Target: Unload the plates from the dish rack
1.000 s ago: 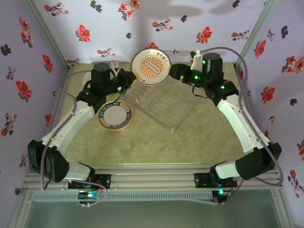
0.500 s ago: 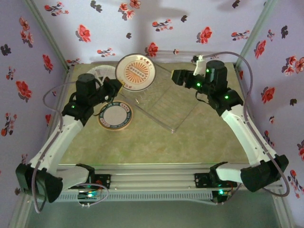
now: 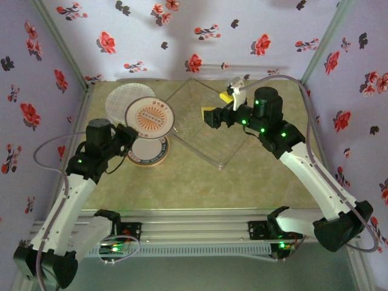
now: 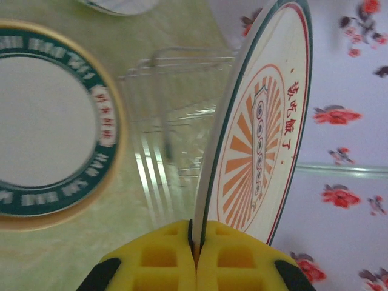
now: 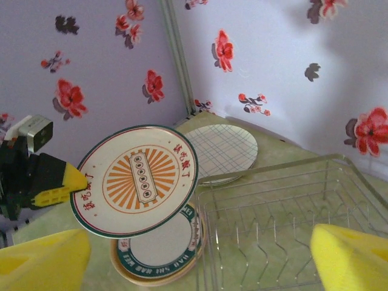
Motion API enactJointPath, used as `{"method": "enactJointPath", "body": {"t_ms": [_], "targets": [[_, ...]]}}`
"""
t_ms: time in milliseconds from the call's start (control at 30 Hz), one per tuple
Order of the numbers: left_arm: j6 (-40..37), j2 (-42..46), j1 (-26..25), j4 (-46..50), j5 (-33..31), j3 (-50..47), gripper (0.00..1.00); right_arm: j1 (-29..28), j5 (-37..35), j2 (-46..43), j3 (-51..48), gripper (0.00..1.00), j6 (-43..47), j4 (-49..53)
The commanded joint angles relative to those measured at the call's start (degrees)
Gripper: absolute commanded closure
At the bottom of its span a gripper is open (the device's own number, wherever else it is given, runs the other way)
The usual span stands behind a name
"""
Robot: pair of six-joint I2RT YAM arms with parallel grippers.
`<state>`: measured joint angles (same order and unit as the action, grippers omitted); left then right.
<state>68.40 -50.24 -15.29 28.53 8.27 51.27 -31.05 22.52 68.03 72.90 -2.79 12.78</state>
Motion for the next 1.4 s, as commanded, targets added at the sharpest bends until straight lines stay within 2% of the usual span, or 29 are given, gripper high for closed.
{"method": "enactJointPath", "body": {"t_ms": [0,267,567,1000,1367], "targets": [[-1.1,2.0,0.7,6.1,-5.6,-1.3,1.00,-0.6,2.4,0.1,2.4,0.03,4.4,3.1],[-0.3,-0.1,1.1,8.2,-8.5,-5.8,1.00,-1.1,2.6,3.6,6.1,0.03,4.2,6.3],[0.0,-4.3,1.5,4.0,-8.6,-9.2,1.00,-1.3,2.5,5.7,8.3,0.03,4.2,7.4],[2.9,-8.4,6.3,-6.1,-1.2,-14.6,1.00,-1.8,2.6,6.2,8.7,0.03,3.3,7.3],[3.4,-10.6,7.2,-9.8,1.5,-16.3,1.00,-2.2,2.4,6.8,8.9,0.03,3.0,7.1]]}}
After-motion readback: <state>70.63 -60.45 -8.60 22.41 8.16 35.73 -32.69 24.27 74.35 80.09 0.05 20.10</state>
